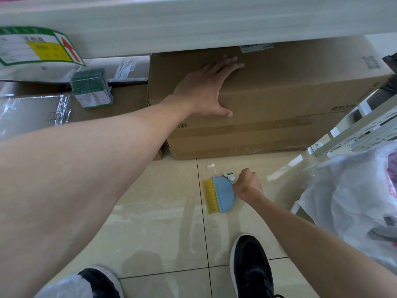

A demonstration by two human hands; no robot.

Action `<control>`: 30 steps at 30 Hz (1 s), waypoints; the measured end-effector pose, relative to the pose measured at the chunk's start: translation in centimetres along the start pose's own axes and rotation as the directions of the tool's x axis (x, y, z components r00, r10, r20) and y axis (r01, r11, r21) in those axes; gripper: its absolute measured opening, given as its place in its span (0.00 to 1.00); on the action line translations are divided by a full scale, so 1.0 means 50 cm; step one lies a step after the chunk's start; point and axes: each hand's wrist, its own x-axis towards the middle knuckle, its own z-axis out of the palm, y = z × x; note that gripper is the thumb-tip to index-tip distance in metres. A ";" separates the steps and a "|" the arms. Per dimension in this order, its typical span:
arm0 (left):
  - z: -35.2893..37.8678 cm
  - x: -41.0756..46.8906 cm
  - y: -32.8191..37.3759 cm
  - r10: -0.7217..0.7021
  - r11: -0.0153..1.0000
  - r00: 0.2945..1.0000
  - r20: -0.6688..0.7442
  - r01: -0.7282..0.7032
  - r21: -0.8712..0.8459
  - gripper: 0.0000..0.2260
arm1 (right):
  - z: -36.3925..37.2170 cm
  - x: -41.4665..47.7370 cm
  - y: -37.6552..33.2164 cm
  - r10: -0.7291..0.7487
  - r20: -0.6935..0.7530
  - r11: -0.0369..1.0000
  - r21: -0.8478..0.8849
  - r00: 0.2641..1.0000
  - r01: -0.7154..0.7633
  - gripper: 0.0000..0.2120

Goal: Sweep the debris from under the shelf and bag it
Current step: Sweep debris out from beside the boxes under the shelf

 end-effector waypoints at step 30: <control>0.005 0.006 -0.008 0.000 1.000 1.000 0.014 0.000 -0.016 0.48 | -0.016 0.056 -0.050 0.062 -0.031 0.952 0.302 0.998 -0.050 0.06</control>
